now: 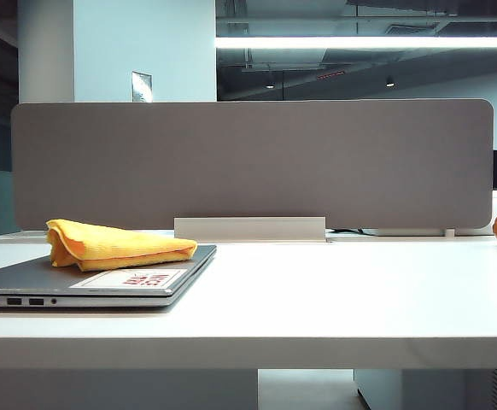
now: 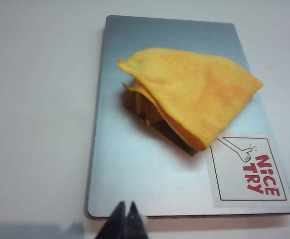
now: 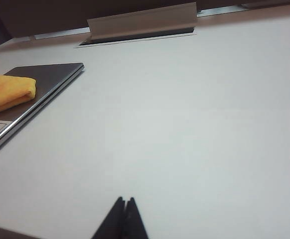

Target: Pick up the yellow rag and put it over the laptop.

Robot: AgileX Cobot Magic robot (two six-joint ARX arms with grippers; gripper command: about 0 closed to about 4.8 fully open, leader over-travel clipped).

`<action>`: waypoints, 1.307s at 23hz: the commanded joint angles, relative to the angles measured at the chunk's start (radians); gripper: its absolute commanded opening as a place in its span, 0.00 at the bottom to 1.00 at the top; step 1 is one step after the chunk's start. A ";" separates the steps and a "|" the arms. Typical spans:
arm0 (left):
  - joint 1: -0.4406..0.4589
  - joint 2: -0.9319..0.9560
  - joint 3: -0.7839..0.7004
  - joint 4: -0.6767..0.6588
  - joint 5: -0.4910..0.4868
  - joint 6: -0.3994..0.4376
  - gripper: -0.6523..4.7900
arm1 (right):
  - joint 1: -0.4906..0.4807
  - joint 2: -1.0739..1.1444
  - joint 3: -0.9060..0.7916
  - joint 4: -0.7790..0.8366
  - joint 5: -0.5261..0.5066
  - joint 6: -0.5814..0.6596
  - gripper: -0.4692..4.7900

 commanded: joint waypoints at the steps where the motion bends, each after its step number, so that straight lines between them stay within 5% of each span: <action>1: -0.001 -0.001 0.000 0.011 -0.003 -0.006 0.11 | 0.000 -0.001 -0.004 0.015 -0.002 0.003 0.09; 9: 0.010 -0.057 -0.045 0.069 -0.008 0.024 0.11 | 0.000 -0.001 -0.004 0.016 -0.002 0.003 0.09; 17: 0.029 -0.272 -0.435 0.532 -0.092 0.027 0.11 | 0.000 -0.001 -0.004 0.016 -0.002 0.003 0.09; 21: 0.069 -0.415 -0.552 0.542 -0.090 0.029 0.11 | 0.000 -0.001 -0.004 0.016 -0.002 0.003 0.09; 30: 0.077 -0.546 -0.552 0.457 -0.090 0.126 0.11 | 0.000 -0.001 -0.004 0.017 -0.002 0.003 0.09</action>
